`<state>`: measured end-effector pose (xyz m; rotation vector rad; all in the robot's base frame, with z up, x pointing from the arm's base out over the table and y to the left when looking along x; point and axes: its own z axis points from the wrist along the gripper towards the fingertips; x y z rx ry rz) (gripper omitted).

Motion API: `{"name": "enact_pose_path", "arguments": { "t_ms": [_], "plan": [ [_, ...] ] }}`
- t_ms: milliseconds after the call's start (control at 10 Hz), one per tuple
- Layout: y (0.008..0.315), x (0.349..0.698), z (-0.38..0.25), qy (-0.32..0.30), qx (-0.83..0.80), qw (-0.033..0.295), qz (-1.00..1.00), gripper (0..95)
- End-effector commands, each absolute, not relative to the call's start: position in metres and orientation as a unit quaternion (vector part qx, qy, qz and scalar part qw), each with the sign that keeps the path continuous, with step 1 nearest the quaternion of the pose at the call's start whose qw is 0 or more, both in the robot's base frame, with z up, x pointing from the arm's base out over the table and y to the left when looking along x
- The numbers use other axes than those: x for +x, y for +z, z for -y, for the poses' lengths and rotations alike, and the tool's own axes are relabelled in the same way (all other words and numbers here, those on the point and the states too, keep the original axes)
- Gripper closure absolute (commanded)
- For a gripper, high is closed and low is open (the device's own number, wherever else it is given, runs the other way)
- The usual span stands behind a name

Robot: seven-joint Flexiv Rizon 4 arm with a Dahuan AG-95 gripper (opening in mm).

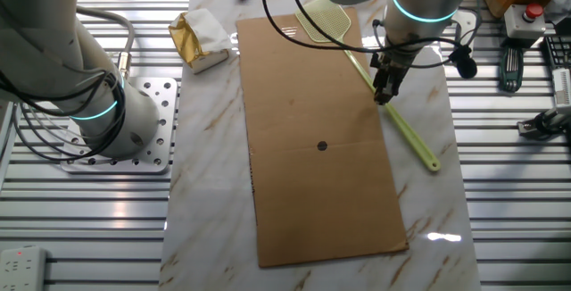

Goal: Swat with a flyswatter

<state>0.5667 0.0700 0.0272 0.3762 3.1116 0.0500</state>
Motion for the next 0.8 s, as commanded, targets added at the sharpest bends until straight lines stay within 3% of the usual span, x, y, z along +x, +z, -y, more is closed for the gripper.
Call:
{"name": "enact_pose_path", "arguments": {
  "t_ms": [100, 800],
  "plan": [
    [0.0272, 0.566, -0.0698, 0.015, 0.12, 0.005, -0.993, 57.0],
    [0.0233, 0.5649, -0.0699, 0.016, 0.119, 0.007, -0.993, 57.0]
  ]
}}
